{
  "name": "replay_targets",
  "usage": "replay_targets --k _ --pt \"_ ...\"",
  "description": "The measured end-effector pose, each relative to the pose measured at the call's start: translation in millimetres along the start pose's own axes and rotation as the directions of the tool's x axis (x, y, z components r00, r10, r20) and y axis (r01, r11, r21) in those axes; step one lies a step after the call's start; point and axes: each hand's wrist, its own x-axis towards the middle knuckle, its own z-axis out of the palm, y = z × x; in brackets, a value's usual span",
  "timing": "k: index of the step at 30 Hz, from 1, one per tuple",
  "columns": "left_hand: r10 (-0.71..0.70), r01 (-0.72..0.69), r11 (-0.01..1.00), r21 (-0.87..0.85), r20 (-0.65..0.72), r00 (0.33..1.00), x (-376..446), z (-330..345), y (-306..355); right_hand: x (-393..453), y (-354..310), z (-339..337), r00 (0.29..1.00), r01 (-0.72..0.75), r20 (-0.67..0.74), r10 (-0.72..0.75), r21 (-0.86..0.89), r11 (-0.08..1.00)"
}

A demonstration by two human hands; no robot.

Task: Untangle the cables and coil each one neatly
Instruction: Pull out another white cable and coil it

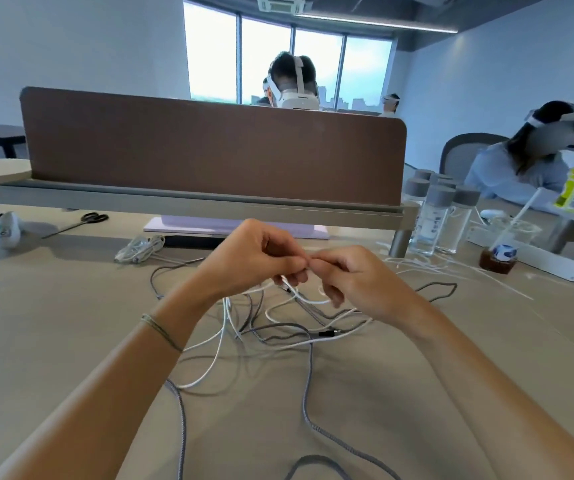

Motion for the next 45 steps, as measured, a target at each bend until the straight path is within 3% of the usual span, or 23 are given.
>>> replay_targets --k 3,6,8,12,14,18,23,28,32,35,39,45 --pt "-0.029 0.002 0.979 0.203 0.132 0.991 -5.1 -9.9 0.6 2.3 1.4 -3.5 0.988 -0.065 0.140 0.069 -0.034 0.997" --pt "-0.114 0.065 0.972 0.228 0.208 0.972 -9.6 -24.2 8.1 1.9 -6.4 -1.7 0.959 -0.088 0.279 0.054 0.112 0.990" --pt "-0.158 0.086 0.960 0.267 0.261 0.952 -13.0 -31.4 15.6 2.4 -12.2 0.4 0.953 -0.063 0.298 0.045 0.053 0.997" --pt "-0.219 0.052 0.854 0.517 0.268 0.938 -19.5 -16.2 17.9 -0.5 -26.9 16.3 0.978 0.050 0.207 0.041 -0.418 0.907" --pt "-0.177 -0.002 0.817 0.577 0.254 0.951 -25.6 -10.4 15.5 -7.5 -33.6 20.4 0.983 0.044 0.175 0.055 -0.517 0.855" --pt "-0.133 0.000 0.857 0.516 0.221 0.966 -46.5 -21.1 14.1 -27.5 -37.7 9.9 0.976 0.001 0.193 0.105 -0.481 0.877" --pt "-0.082 -0.034 0.763 0.645 0.149 0.985 -73.3 -9.5 8.6 -52.3 -42.7 9.0 0.957 0.056 0.268 0.113 -0.551 0.833" --pt "-0.072 -0.078 0.609 0.790 0.153 0.986 -95.0 19.2 7.1 -66.0 -37.8 17.7 0.980 0.081 0.178 0.087 -0.759 0.646" --pt "-0.133 -0.060 0.587 0.808 0.170 0.977 -95.8 49.4 9.8 -71.2 -48.4 41.8 0.992 0.093 0.124 0.018 -0.827 0.555" --pt "-0.085 -0.058 0.560 0.827 0.126 0.988 -97.0 45.2 2.6 -75.2 -44.2 47.8 0.991 0.118 0.132 -0.020 -0.792 0.599" --pt "-0.011 -0.057 0.539 0.840 0.075 0.997 -101.9 26.6 -11.2 -73.7 -13.2 35.3 0.988 0.023 0.120 0.101 -0.746 0.665" --pt "-0.096 0.016 0.636 0.771 0.058 0.994 -104.6 38.1 -11.3 -73.8 -7.7 46.9 0.988 0.066 -0.047 -0.146 -0.730 0.680"
